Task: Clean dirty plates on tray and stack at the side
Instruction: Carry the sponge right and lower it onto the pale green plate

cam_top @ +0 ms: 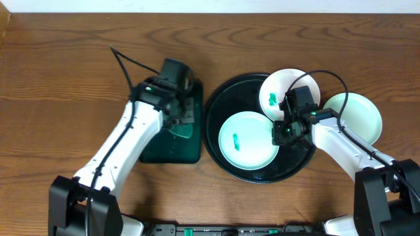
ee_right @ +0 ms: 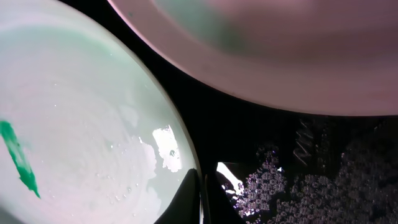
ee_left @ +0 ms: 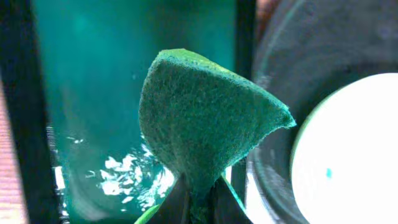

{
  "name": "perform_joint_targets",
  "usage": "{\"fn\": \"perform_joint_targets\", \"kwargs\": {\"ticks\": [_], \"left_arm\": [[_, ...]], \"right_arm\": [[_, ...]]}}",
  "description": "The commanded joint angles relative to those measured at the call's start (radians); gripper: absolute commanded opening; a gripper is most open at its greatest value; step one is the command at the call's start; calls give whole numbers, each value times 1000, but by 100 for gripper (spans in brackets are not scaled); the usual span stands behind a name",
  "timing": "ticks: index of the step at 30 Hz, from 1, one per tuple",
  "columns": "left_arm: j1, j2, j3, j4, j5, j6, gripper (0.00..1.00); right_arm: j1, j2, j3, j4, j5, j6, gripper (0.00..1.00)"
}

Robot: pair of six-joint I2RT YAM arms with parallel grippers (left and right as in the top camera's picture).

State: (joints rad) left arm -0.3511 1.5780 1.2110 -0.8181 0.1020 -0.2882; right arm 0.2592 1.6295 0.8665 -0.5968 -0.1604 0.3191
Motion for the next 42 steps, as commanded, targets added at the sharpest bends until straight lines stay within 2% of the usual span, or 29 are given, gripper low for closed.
{"fn": "perform_joint_targets", "kwargs": {"ticks": [1, 6, 11, 17, 19, 21, 23, 28, 42], "left_arm": [[-90, -9, 37, 28, -5, -169, 7], [-192, -2, 37, 76, -5, -263, 7], [-315, 60, 37, 179, -6, -347, 7], [-357, 158, 37, 227, -5, -461, 7], [-364, 189, 37, 233, -5, -476, 7], [-367, 206, 37, 234, -5, -476, 7], [-367, 216, 37, 233, -6, -476, 7], [-368, 218, 37, 244, -6, -477, 7], [-369, 218, 37, 244, -9, -476, 7]], "right_arm": [[-3, 5, 1, 3, 2, 54, 1], [-3, 5, -6, 19, 1, 97, 2], [18, 5, -8, 26, -5, 96, 8], [36, 5, -8, 32, -1, 95, 9], [40, 5, -8, 40, -1, 94, 18], [43, 5, -8, 45, 3, 91, 20], [43, 5, -8, 54, 6, 74, 18], [43, 5, -12, 69, 7, 49, 1], [44, 5, -39, 78, 24, 39, 1]]}}
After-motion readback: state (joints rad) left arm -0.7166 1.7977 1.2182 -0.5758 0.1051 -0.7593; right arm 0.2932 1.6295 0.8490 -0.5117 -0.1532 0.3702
